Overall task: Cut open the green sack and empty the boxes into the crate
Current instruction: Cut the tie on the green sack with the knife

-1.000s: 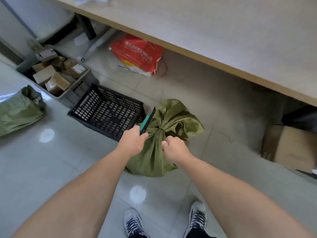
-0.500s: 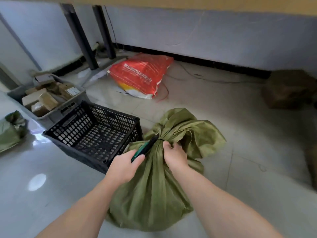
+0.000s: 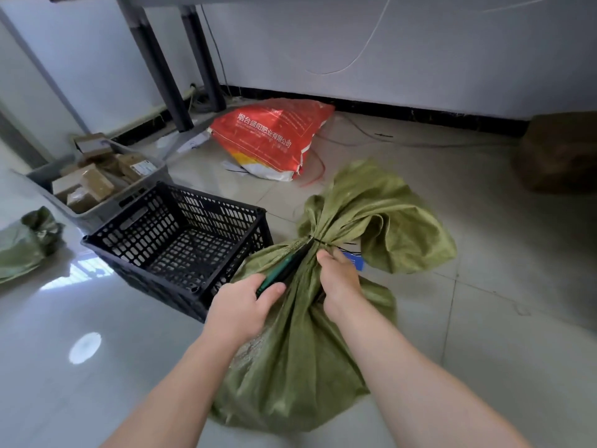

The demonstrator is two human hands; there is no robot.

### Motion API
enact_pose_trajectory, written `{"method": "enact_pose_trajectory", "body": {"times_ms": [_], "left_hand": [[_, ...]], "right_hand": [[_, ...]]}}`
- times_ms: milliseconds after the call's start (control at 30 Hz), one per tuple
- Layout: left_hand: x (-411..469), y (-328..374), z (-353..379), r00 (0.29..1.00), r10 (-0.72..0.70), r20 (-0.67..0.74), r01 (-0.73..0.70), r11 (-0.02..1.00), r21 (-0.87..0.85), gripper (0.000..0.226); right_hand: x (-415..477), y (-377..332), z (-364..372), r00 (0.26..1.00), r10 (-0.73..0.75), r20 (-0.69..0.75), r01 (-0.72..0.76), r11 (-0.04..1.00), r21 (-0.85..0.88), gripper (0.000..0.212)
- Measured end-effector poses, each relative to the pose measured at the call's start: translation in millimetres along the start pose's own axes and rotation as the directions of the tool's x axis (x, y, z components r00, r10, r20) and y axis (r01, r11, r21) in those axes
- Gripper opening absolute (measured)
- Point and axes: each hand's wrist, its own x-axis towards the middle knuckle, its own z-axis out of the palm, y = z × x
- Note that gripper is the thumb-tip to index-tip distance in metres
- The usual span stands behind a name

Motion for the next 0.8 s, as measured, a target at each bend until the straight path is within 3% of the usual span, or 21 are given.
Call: {"method": "enact_pose_trajectory", "body": {"times_ms": [100, 200, 333, 467, 600, 800], "left_hand": [[-2.2, -0.1, -6.0, 1.0, -0.002, -0.004, 0.002, 1.0, -0.028, 0.056], [-5.2, -0.2, -17.6, 0.998, 0.041, 0.056, -0.04, 0.999, -0.022, 0.048], [-3.1, 6.5, -28.4, 0.987, 0.131, 0.091, -0.134, 0.991, 0.029, 0.035], [-0.8, 12.8, -24.7, 0.977, 0.166, 0.134, -0.163, 0.986, -0.037, 0.023], [-1.4, 18.5, -23.9, 0.97, 0.205, 0.133, -0.194, 0.977, -0.09, 0.034], [-0.7, 25.2, -22.3, 0.967, 0.218, 0.131, -0.222, 0.975, 0.018, 0.031]], "right_hand": [[0.6, -3.5, -2.0, 0.996, 0.014, 0.087, -0.024, 0.993, 0.119, 0.025], [-0.5, -8.1, -5.6, 0.99, 0.01, 0.14, -0.032, 0.987, 0.158, 0.041], [6.8, -12.7, -17.3, 0.989, -0.049, 0.143, 0.028, 0.989, 0.146, 0.023], [8.5, -17.5, -22.8, 0.98, -0.079, 0.185, 0.019, 0.951, 0.309, 0.032], [8.8, -21.6, -27.5, 0.968, -0.121, 0.22, 0.029, 0.924, 0.382, 0.024], [6.8, -22.3, -31.6, 0.967, -0.075, 0.245, -0.037, 0.904, 0.425, 0.039]]}}
